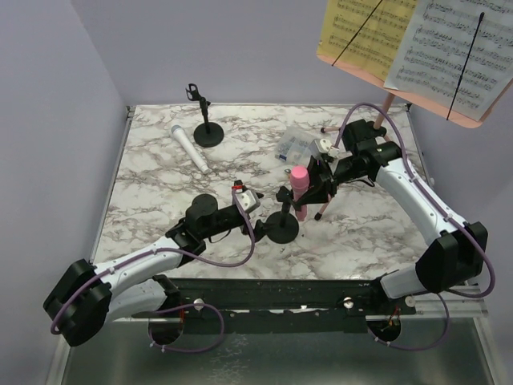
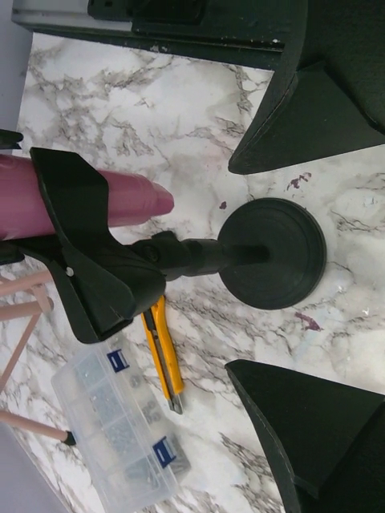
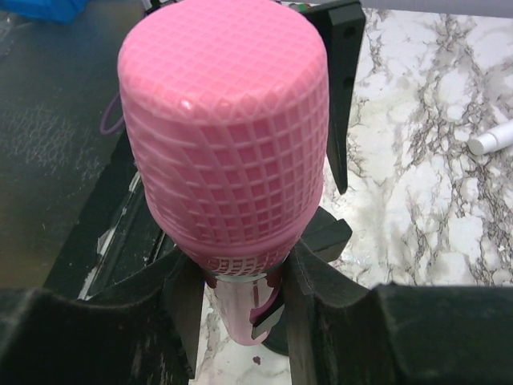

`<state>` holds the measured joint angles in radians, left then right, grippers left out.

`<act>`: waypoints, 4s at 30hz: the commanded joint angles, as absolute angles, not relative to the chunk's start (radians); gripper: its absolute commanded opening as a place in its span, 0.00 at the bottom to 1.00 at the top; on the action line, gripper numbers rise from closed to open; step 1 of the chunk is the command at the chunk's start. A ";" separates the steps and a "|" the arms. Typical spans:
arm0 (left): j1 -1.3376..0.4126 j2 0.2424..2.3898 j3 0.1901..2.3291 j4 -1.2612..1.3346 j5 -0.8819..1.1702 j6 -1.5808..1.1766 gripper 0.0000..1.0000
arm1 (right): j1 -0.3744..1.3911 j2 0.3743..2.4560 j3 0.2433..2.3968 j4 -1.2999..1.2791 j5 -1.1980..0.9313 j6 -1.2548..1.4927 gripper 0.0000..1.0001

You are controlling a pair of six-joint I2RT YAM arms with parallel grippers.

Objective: Pack up the instrument practice props
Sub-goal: Remove the microphone from the microphone stand, then place the microphone at the center of the board.

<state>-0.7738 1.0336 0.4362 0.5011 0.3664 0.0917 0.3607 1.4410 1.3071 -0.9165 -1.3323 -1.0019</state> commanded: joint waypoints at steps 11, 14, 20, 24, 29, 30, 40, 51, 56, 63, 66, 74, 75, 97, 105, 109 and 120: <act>-0.765 1.295 0.500 0.784 0.458 0.036 0.98 | 0.366 1.527 1.425 -1.282 -1.409 -1.431 0.00; -0.764 1.344 0.497 0.855 0.458 0.005 0.96 | 0.366 1.529 1.419 -1.286 -1.411 -1.439 0.00; -0.764 1.435 0.501 0.963 0.495 -0.066 0.88 | 0.367 1.540 1.423 -1.295 -1.416 -1.433 0.00; -0.764 1.480 0.516 1.005 0.522 -0.084 0.79 | 0.367 1.546 1.430 -1.302 -1.416 -1.430 0.00; -0.765 1.517 0.525 1.040 0.527 -0.100 0.74 | 0.367 1.542 1.429 -1.303 -1.409 -1.420 0.00; -0.765 1.517 0.521 1.047 0.522 -0.099 0.74 | 0.366 1.539 1.428 -1.301 -1.408 -1.418 0.00; -0.708 1.366 0.418 1.057 0.518 -0.050 0.99 | 0.367 1.528 1.428 -1.300 -1.382 -1.403 0.00; -0.609 1.234 0.513 0.816 0.713 0.031 0.99 | 0.367 1.584 1.473 -1.400 -1.400 -1.500 0.00; -0.591 1.317 0.600 0.812 0.879 0.005 0.99 | 0.366 1.575 1.466 -1.391 -1.401 -1.493 0.00; -0.581 1.413 0.690 0.811 1.035 -0.076 0.92 | 0.367 1.564 1.448 -1.371 -1.398 -1.480 0.00; -0.580 1.431 0.709 0.813 1.062 -0.092 0.88 | 0.367 1.566 1.447 -1.369 -1.398 -1.479 0.00; -0.580 1.459 0.733 0.824 1.101 -0.129 0.70 | 0.365 1.566 1.448 -1.368 -1.401 -1.479 0.00; -0.579 1.462 0.734 0.824 1.101 -0.131 0.63 | 0.366 1.565 1.448 -1.367 -1.400 -1.477 0.00; -0.567 1.426 0.685 0.827 1.045 -0.115 0.00 | 0.361 1.453 1.422 -1.304 -1.349 -1.370 0.00; -0.567 1.412 0.690 0.826 1.000 -0.168 0.27 | 0.321 1.365 1.395 -1.282 -1.337 -1.314 0.00; -0.567 1.398 0.689 0.827 0.997 -0.202 0.64 | 0.303 1.325 1.378 -1.269 -1.299 -1.299 0.00; -0.567 1.268 0.650 0.828 0.835 -0.306 0.99 | 0.154 1.192 1.340 -1.177 -1.381 -1.141 0.00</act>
<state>-0.5705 1.3437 0.6701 0.8200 0.9573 -0.2245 0.1947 1.2480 1.3720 -1.2675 -1.3205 -1.2648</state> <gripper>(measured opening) 0.987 0.393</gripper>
